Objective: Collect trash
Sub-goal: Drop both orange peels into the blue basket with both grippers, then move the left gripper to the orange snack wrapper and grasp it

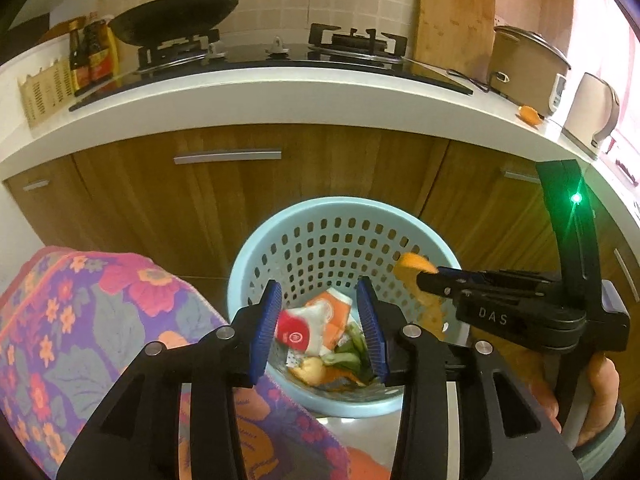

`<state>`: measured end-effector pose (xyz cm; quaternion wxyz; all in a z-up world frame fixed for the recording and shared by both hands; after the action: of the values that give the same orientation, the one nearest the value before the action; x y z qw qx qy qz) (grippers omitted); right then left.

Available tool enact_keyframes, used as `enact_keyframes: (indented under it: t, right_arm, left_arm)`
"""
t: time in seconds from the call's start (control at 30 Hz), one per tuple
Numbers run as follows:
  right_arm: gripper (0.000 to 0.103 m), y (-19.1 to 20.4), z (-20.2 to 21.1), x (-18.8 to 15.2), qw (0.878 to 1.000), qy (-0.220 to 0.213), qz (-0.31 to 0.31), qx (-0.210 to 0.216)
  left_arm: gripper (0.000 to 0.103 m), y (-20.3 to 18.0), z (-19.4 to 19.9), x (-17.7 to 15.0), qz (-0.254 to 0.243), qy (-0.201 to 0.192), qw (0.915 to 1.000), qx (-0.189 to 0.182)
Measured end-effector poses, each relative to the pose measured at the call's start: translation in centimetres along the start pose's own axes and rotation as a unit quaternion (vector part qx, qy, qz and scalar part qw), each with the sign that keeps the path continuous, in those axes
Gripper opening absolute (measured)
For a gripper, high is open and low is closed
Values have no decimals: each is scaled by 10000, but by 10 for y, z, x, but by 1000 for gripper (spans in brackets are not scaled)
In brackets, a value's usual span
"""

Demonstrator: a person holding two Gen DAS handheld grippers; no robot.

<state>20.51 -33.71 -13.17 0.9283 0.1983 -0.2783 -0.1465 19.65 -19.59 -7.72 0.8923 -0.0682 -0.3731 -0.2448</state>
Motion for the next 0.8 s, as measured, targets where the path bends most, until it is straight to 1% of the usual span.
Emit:
enact_keyframes:
  t: [0.07,0.1,0.13,0.23,0.33,0.5,0.63,0.7,0.8]
  right_arm:
    - [35,1,1,-1,10000,19,10,-4]
    - [46,2,2,-2,10000,11,12,0]
    - [51,4,4,-2,10000,-32,25,-8]
    - [51,7,10,-1,9998,-160,-15,-87]
    - [51,13,16,0,9998,-182,-32,43]
    - [51,31,27,-4,9994,-291,157,121]
    - [51,56,34,-11,9986,-322,362,229]
    - [51,78,37,-19,9973,-333,557,356]
    - [51,115,41,-33,9934,-359,935,551]
  left_arm:
    - [38,1,4,-2,18,-18,10000,-12]
    - [38,2,8,-4,16,-37,10000,3]
    - [38,3,11,-6,14,-49,10000,19]
    - [38,6,17,-11,24,-78,10000,14]
    - [38,11,22,-15,54,-68,9999,80]
    - [39,21,36,-22,189,-160,9996,134]
    - [44,29,52,-33,201,-187,9991,329]
    - [49,36,62,-42,275,-208,9984,459]
    - [53,53,80,-60,560,-245,9962,616]
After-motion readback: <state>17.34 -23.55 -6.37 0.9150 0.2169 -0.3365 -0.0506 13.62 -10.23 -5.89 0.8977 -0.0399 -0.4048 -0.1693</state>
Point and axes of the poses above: each gripper's, at about its wrist camera, not at the fingertips, and z roughly against the way its jaws point, y to its left, x to its top, the point moved 6 cm from there along -z, roughly the way its jaws point, and after that the axes turned 11 degrees about -z, right-handed, at the moved point
